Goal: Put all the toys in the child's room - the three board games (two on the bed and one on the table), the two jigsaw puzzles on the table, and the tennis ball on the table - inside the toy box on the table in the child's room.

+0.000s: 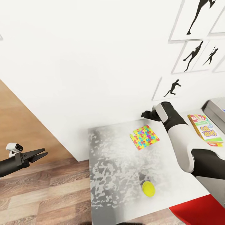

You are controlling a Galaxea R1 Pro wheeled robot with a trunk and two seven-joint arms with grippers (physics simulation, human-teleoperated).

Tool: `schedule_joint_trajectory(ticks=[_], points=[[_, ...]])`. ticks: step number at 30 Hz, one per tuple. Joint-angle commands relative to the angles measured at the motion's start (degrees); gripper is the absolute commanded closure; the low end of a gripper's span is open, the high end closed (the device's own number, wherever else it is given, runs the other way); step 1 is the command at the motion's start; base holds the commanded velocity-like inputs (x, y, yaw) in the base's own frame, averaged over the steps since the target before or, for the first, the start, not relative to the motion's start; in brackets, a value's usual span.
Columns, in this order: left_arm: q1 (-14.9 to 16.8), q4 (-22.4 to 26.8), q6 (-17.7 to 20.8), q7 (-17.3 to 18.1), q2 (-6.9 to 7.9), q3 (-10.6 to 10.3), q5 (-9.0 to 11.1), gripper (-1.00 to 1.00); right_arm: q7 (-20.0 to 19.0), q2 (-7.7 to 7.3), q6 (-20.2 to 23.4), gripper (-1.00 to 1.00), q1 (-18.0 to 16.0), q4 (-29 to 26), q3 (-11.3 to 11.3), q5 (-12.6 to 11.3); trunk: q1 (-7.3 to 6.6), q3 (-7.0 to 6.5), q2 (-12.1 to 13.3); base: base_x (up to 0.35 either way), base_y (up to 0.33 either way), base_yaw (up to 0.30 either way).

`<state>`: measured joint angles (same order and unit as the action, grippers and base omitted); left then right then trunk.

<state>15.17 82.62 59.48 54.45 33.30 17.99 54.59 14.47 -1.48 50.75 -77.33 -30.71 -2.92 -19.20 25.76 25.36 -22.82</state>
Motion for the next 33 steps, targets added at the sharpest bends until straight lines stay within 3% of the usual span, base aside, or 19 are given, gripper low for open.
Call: schedule_joint_trajectory(ticks=[1,33], points=[[0.04,0.00,0.20,0.22,0.01,0.02,-0.09,-1.00,0.49,0.04,0.14,-1.00,-0.11,-0.05,-0.07,-0.61,0.03,0.19,-0.10,0.000,0.000,0.000],[0.04,0.00,0.20,0.22,0.01,0.02,-0.09,-1.00,0.65,-0.12,0.33,-1.00,-0.50,-0.01,0.11,-0.41,0.03,3.20,-0.10,0.000,0.000,0.000]])
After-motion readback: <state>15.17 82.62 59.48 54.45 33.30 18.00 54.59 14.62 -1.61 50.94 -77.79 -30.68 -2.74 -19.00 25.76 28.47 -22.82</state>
